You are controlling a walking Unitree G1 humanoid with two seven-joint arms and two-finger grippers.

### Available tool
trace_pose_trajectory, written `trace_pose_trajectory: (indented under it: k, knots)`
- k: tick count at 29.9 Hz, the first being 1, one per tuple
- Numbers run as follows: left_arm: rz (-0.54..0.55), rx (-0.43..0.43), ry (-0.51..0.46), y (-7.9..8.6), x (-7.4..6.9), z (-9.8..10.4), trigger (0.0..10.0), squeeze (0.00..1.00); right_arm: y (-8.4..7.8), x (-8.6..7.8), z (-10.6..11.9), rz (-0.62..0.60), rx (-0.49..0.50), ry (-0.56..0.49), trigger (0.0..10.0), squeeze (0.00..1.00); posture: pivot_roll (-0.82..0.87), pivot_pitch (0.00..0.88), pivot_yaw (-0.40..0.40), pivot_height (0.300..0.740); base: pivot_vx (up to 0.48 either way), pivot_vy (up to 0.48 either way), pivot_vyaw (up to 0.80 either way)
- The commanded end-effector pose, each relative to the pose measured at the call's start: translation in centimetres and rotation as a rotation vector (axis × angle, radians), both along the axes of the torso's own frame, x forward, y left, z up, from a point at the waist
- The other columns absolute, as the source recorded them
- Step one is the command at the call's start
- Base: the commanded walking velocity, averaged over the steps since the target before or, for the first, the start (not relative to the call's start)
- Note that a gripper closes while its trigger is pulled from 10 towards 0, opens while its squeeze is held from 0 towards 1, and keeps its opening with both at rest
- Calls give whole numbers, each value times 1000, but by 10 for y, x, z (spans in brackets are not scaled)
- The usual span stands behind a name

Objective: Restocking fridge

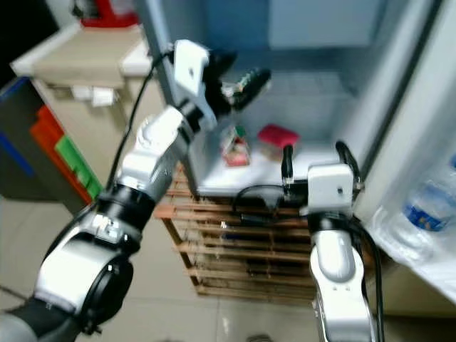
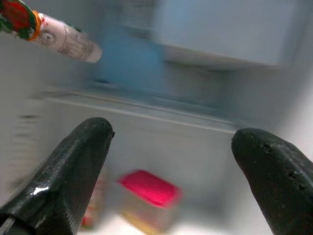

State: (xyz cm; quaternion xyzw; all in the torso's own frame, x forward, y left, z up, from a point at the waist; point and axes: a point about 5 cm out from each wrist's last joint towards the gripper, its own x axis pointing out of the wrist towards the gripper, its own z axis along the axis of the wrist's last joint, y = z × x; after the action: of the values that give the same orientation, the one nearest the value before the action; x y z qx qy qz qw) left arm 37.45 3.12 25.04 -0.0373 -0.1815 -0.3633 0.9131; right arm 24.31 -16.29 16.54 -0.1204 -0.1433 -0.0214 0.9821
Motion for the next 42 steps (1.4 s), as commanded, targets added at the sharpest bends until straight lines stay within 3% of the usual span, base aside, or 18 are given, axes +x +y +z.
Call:
trace_pose_trajectory:
  k: [1, 16, 18, 28, 32, 34, 39, 42]
  knots:
    - [3, 11, -4, -2, 3, 5, 10000, 0, 3, -1, 3, 18, 4, -11, 10000, 0, -268, 0, 93, 711, 262, 0, 0]
    - [19, 24, 9, -9, 15, 21, 10000, 0, 7, -10, 0, 13, 13, 6, 10000, 0, -282, 19, 110, 711, 0, 0, 0]
    - [48, 13, 4, -12, 18, 29, 10000, 0, 10, -18, 0, 15, 15, 12, 10000, 0, -293, 67, 120, 711, 0, 0, 0]
    - [111, -19, 2, -16, 24, 47, 10000, 0, 16, -32, 0, 17, 21, 25, 10000, 0, -307, 105, 150, 711, 0, 0, 0]
    - [151, -53, -23, -29, 23, 65, 10000, 0, 21, -41, -2, -1, 51, 44, 10000, 0, -332, 143, 185, 711, 0, 0, 0]
    - [194, -58, -44, -33, 22, 71, 10000, 0, 26, -43, 3, 19, 111, 46, 10000, 0, -349, 163, 199, 711, 0, 0, 0]
    - [287, -38, -91, -32, 22, 75, 10000, 0, 28, -44, 16, 36, 160, 26, 10000, 0, -372, 198, 212, 711, 0, 0, 0]
    - [287, -38, -91, -32, 22, 75, 10000, 0, 28, -44, 16, 36, 160, 26, 10000, 0, -372, 198, 212, 711, 0, 0, 0]
